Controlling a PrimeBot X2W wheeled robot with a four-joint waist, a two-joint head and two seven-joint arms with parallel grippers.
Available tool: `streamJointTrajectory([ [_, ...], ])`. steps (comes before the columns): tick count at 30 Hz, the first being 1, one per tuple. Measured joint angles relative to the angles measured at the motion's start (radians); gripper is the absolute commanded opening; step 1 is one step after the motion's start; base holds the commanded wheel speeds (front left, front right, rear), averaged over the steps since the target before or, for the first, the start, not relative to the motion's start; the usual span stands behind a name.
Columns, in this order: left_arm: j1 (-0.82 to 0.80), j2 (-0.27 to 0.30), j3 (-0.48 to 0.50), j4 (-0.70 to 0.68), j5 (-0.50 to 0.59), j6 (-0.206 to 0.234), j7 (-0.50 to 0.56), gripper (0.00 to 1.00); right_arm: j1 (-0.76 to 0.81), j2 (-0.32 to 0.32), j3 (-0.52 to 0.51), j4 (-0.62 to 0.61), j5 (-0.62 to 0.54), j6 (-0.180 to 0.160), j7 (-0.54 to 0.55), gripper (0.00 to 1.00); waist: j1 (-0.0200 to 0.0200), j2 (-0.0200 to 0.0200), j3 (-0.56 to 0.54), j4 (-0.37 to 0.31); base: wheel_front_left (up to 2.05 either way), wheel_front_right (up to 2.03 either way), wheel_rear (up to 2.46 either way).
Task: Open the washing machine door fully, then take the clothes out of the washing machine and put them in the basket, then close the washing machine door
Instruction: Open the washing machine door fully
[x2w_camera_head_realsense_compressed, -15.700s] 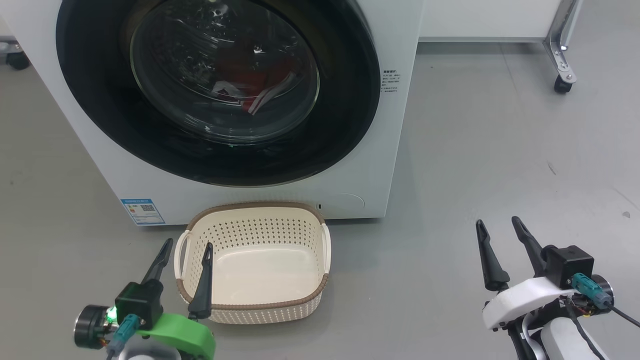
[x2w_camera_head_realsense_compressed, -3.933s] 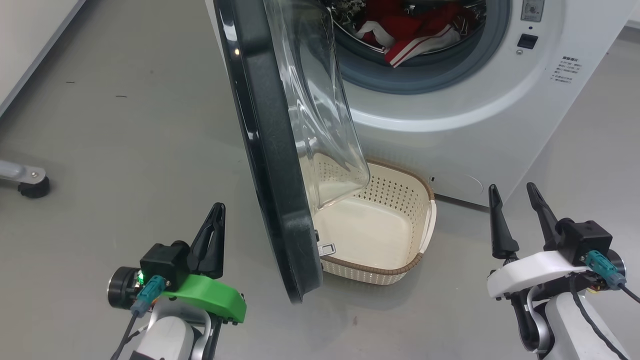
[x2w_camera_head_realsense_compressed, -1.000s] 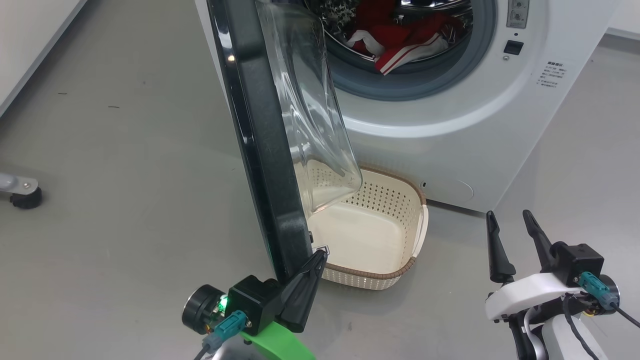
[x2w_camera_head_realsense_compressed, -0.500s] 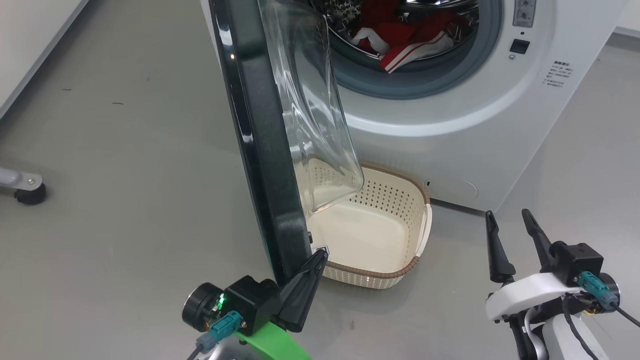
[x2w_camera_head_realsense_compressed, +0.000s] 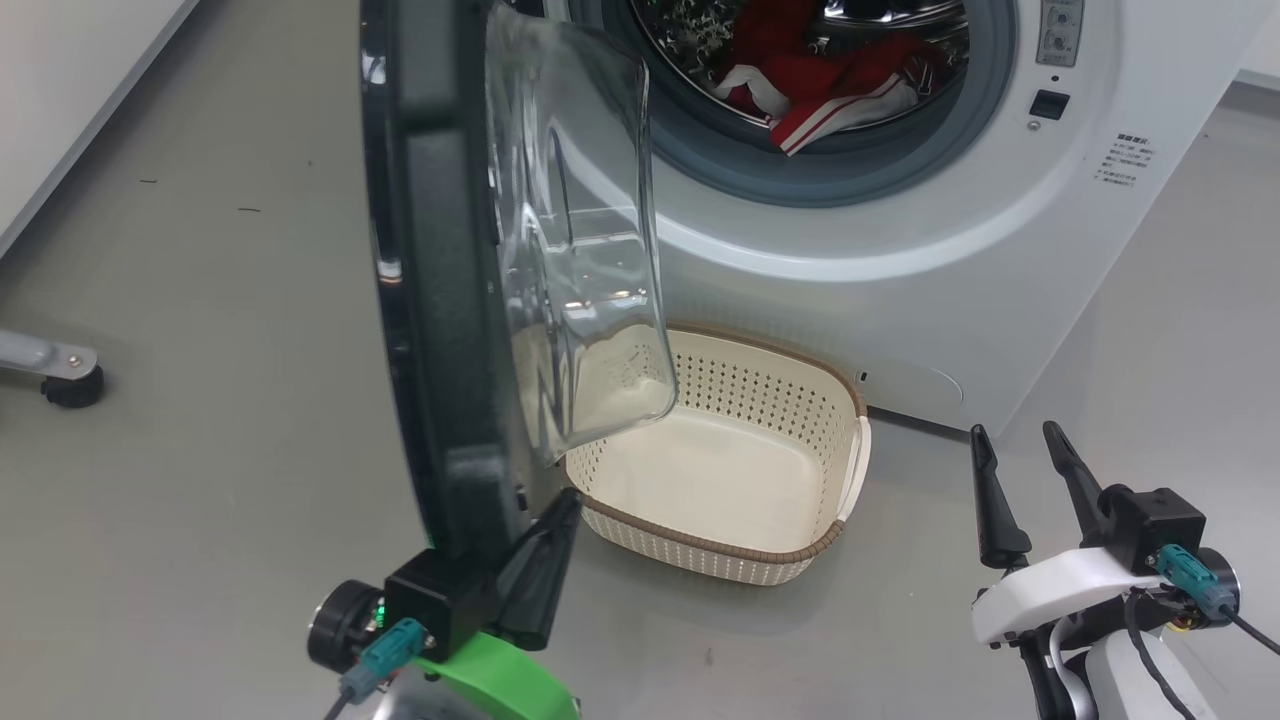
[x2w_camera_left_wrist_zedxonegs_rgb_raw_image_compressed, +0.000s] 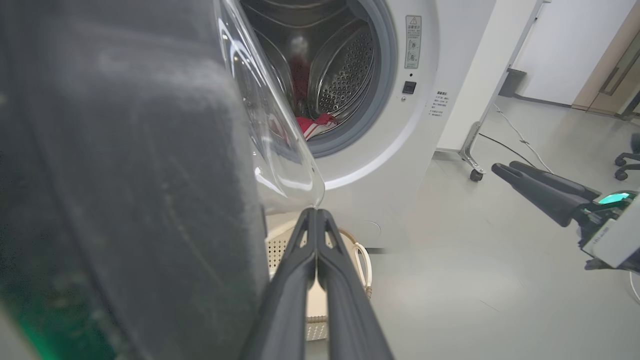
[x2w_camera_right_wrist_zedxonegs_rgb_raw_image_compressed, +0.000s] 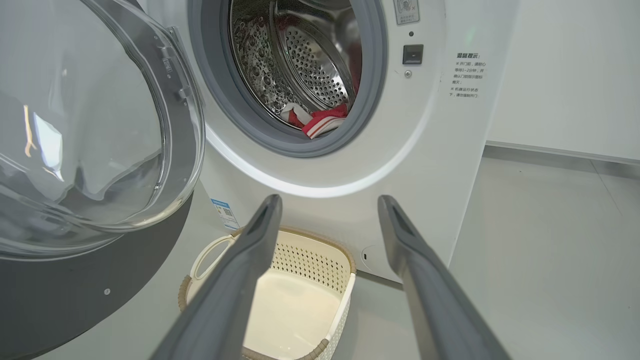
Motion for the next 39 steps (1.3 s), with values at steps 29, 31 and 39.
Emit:
streamJointTrajectory([
  [29, 0.016, 0.038, 0.333, 0.095, -0.023, 0.034, -0.132, 0.00, 0.000, 0.006, -0.017, -0.002, -0.011, 0.009, 0.000, 1.00, 0.0000, 0.0000, 0.014, 0.000, 0.00, 0.00, 0.00],
  [31, 0.015, 0.038, 0.360, 0.103, -0.026, 0.035, -0.144, 0.00, 0.000, 0.006, -0.018, -0.003, -0.011, 0.009, 0.000, 1.00, 0.0000, 0.0000, 0.020, -0.002, 0.00, 0.00, 0.00],
  [39, -0.013, 0.037, 0.452, 0.138, -0.058, 0.035, -0.192, 0.00, -0.009, 0.006, -0.022, -0.007, -0.015, 0.012, 0.000, 1.00, 0.0000, -0.0001, 0.048, -0.007, 0.00, 0.00, 0.00],
])
